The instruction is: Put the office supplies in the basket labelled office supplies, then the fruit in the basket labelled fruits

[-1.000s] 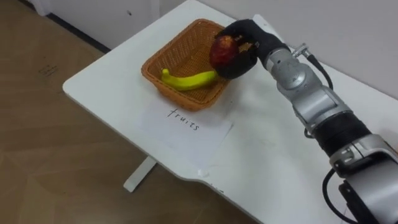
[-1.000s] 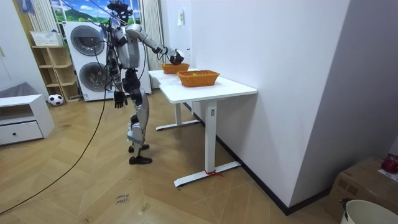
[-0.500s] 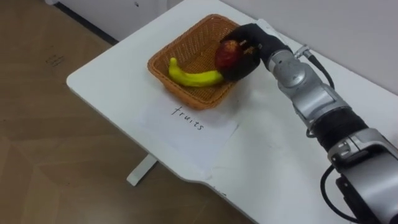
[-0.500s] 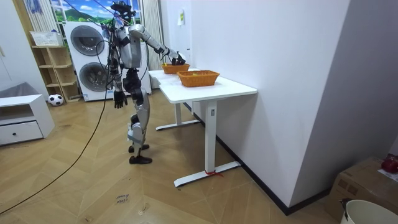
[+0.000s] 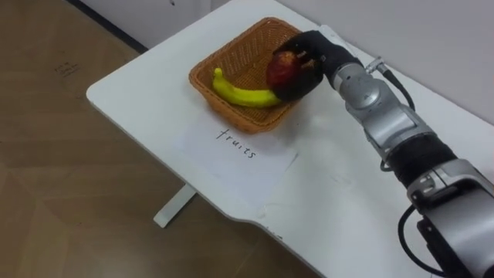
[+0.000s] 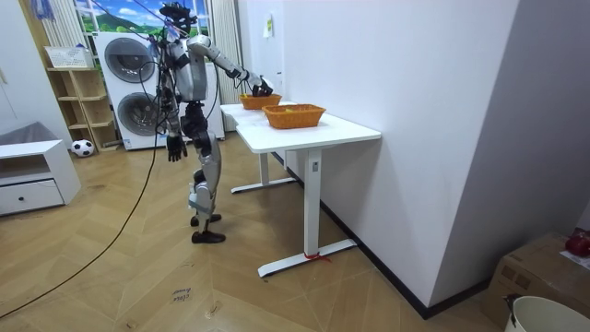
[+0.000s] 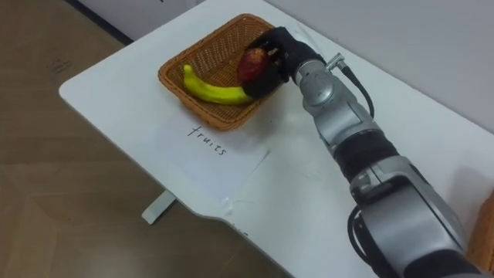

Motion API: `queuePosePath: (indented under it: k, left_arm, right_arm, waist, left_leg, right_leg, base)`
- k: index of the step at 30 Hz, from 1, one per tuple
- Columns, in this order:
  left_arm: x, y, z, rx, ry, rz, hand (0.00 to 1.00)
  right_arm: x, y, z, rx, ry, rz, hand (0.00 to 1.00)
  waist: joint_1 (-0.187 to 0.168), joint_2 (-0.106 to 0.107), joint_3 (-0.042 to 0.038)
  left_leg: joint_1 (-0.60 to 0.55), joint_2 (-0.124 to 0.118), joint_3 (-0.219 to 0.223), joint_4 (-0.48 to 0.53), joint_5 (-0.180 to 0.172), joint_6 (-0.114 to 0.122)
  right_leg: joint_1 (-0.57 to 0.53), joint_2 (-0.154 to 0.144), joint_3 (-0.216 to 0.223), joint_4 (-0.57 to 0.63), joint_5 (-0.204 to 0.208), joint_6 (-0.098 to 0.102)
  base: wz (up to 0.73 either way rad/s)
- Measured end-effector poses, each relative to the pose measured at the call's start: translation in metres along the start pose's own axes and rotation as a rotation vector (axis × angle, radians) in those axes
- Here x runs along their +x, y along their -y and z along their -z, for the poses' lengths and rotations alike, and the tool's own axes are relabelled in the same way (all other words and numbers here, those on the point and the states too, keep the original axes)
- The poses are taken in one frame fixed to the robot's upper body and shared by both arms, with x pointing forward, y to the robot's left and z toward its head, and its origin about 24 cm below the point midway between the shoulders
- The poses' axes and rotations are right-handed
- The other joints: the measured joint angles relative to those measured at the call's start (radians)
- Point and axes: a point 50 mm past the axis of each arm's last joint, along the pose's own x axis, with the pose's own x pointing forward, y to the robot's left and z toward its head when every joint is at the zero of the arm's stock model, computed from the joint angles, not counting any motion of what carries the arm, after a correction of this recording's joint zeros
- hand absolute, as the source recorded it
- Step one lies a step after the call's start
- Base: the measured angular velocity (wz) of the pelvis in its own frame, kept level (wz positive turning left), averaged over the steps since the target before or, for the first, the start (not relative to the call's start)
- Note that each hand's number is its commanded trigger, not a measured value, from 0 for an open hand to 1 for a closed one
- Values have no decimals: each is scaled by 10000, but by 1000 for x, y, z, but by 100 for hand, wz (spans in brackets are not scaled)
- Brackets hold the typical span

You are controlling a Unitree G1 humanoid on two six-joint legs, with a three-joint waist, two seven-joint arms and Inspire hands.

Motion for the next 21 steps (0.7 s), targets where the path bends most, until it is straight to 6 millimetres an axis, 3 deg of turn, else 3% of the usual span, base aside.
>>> queuePosePath:
  k: [21]
  left_arm:
    - [0,0,1,352,-23,-44,0]
  right_arm:
    - [0,1,-6,593,359,144,0]
  waist:
    - [-75,57,-26]
  left_leg:
    - [59,21,71,63,1,-1]
  right_leg:
    - [11,9,14,-5,0,0]
  base:
    - [0]
